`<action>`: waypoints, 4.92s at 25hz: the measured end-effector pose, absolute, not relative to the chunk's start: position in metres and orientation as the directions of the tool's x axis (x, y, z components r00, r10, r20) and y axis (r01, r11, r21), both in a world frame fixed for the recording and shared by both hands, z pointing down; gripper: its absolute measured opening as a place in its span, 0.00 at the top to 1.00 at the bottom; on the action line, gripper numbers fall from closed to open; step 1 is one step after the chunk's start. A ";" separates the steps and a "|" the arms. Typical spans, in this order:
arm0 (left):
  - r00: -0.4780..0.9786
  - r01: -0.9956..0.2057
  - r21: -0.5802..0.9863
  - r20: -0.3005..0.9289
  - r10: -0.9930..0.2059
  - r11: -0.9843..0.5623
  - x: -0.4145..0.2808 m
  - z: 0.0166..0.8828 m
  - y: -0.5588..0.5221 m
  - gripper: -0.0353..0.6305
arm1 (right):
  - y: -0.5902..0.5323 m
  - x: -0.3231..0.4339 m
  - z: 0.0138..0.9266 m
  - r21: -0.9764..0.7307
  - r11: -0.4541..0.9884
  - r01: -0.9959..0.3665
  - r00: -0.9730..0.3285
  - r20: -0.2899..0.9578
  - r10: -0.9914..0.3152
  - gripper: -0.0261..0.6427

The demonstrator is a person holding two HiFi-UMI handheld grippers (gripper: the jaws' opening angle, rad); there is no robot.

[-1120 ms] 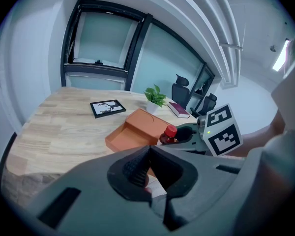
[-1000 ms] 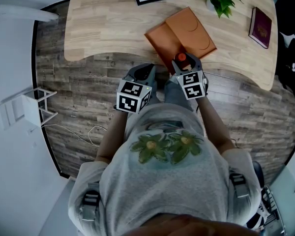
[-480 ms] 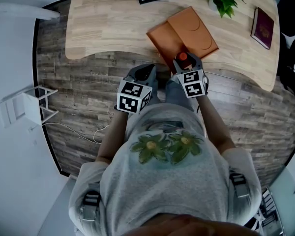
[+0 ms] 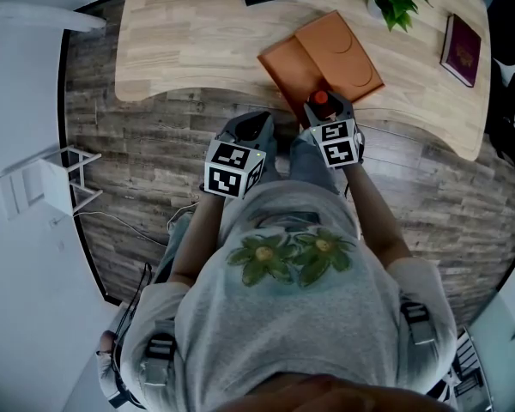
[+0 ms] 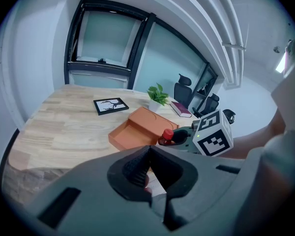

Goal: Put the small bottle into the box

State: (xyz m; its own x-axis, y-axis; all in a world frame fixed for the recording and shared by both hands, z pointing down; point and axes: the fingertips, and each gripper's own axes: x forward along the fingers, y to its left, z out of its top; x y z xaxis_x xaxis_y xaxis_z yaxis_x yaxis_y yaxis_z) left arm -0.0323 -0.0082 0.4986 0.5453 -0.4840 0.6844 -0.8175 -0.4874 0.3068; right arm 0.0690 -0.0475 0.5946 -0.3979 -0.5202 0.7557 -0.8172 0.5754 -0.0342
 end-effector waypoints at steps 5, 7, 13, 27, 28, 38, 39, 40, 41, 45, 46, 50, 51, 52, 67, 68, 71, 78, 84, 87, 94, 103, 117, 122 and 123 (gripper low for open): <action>0.542 -0.820 0.309 0.687 -0.484 -0.481 -0.034 0.500 -0.009 0.94 | -0.048 0.069 0.601 -0.040 0.572 -0.819 -0.394 0.765 -0.510 0.64; 0.541 -0.822 0.310 0.688 -0.484 -0.478 -0.035 0.500 -0.009 0.94 | -0.049 0.069 0.603 -0.042 0.571 -0.820 -0.392 0.768 -0.507 0.64; 0.537 -0.826 0.312 0.690 -0.486 -0.469 -0.036 0.502 -0.010 0.94 | -0.049 0.069 0.610 -0.036 0.581 -0.813 -0.389 0.777 -0.496 0.64; 0.534 -0.830 0.316 0.691 -0.487 -0.460 -0.039 0.504 -0.018 0.94 | -0.051 0.069 0.623 -0.027 0.597 -0.802 -0.373 0.804 -0.464 0.64; 0.534 -0.830 0.317 0.691 -0.487 -0.460 -0.040 0.504 -0.019 0.94 | -0.052 0.069 0.623 -0.026 0.598 -0.801 -0.372 0.804 -0.464 0.64; 0.537 -0.827 0.317 0.689 -0.487 -0.463 -0.036 0.504 -0.021 0.94 | -0.051 0.068 0.627 0.002 0.626 -0.780 -0.356 0.821 -0.447 0.64; 0.537 -0.827 0.317 0.689 -0.487 -0.464 -0.036 0.504 -0.021 0.94 | -0.050 0.068 0.627 0.006 0.628 -0.778 -0.353 0.822 -0.446 0.64; 0.536 -0.828 0.316 0.690 -0.487 -0.464 -0.037 0.504 -0.021 0.94 | -0.050 0.068 0.627 0.009 0.630 -0.777 -0.351 0.824 -0.445 0.64; 0.535 -0.828 0.315 0.690 -0.487 -0.464 -0.037 0.504 -0.020 0.94 | -0.049 0.068 0.627 0.012 0.631 -0.776 -0.348 0.826 -0.443 0.64; 0.534 -0.829 0.314 0.690 -0.489 -0.462 -0.038 0.504 -0.020 0.94 | -0.049 0.068 0.629 0.018 0.634 -0.773 -0.340 0.832 -0.438 0.64; 0.533 -0.830 0.314 0.690 -0.490 -0.462 -0.038 0.504 -0.020 0.94 | -0.049 0.068 0.629 0.018 0.635 -0.773 -0.340 0.832 -0.438 0.64; 0.533 -0.830 0.313 0.689 -0.490 -0.462 -0.038 0.503 -0.019 0.94 | -0.050 0.067 0.628 0.005 0.632 -0.775 -0.350 0.830 -0.435 0.65; 0.533 -0.830 0.313 0.689 -0.490 -0.462 -0.038 0.503 -0.019 0.94 | -0.050 0.067 0.628 0.005 0.634 -0.773 -0.350 0.830 -0.434 0.65; 0.534 -0.829 0.313 0.689 -0.490 -0.463 -0.038 0.503 -0.019 0.94 | -0.050 0.066 0.628 0.008 0.636 -0.771 -0.349 0.831 -0.433 0.65; 0.532 -0.830 0.307 0.687 -0.495 -0.466 -0.039 0.500 -0.008 0.94 | -0.044 0.064 0.629 0.055 0.668 -0.742 -0.333 0.835 -0.438 0.65; 0.533 -0.829 0.307 0.687 -0.495 -0.467 -0.039 0.500 -0.008 0.94 | -0.044 0.063 0.630 0.060 0.672 -0.738 -0.332 0.835 -0.438 0.65; 0.534 -0.828 0.306 0.686 -0.494 -0.469 -0.038 0.499 -0.006 0.94 | -0.042 0.063 0.630 0.077 0.684 -0.725 -0.327 0.836 -0.441 0.65; 0.536 -0.825 0.305 0.686 -0.491 -0.475 -0.036 0.499 -0.002 0.94 | -0.042 0.062 0.632 0.096 0.695 -0.713 -0.321 0.836 -0.445 0.65; 0.540 -0.822 0.303 0.683 -0.491 -0.483 -0.032 0.496 0.000 0.94 | -0.040 0.064 0.630 0.078 0.689 -0.720 -0.328 0.837 -0.438 0.65; 0.545 -0.818 0.302 0.680 -0.491 -0.490 -0.029 0.495 0.002 0.94 | -0.038 0.065 0.624 0.042 0.672 -0.739 -0.352 0.827 -0.439 0.65; 0.559 -0.807 0.305 0.672 -0.486 -0.506 -0.025 0.494 0.004 0.94 | -0.034 0.069 0.598 0.019 0.638 -0.770 -0.375 0.795 -0.476 0.65; 0.578 -0.790 0.301 0.657 -0.484 -0.534 -0.016 0.488 0.004 0.94 | -0.024 0.072 0.557 -0.013 0.595 -0.804 -0.410 0.736 -0.538 0.70; 0.619 -0.747 0.297 0.637 -0.460 -0.595 0.003 0.483 0.004 0.94 | -0.012 0.082 0.521 -0.106 0.501 -0.859 -0.440 0.653 -0.617 0.95; 0.633 -0.727 0.291 0.634 -0.443 -0.622 0.011 0.482 0.005 0.94 | -0.006 0.080 0.504 -0.079 0.518 -0.852 -0.455 0.600 -0.658 0.95; 0.637 -0.722 0.291 0.634 -0.439 -0.628 0.013 0.482 0.005 0.94 | -0.005 0.079 0.502 -0.073 0.522 -0.850 -0.456 0.598 -0.659 0.95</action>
State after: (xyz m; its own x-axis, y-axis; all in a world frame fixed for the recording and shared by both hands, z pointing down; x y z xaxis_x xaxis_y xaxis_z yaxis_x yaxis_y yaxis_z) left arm 0.0134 0.0047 0.4820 0.6371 -0.4389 0.6336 -0.7219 -0.6277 0.2911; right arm 0.0791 -0.0051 0.5020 -0.4564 -0.6591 0.5977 -0.8497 0.5221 -0.0730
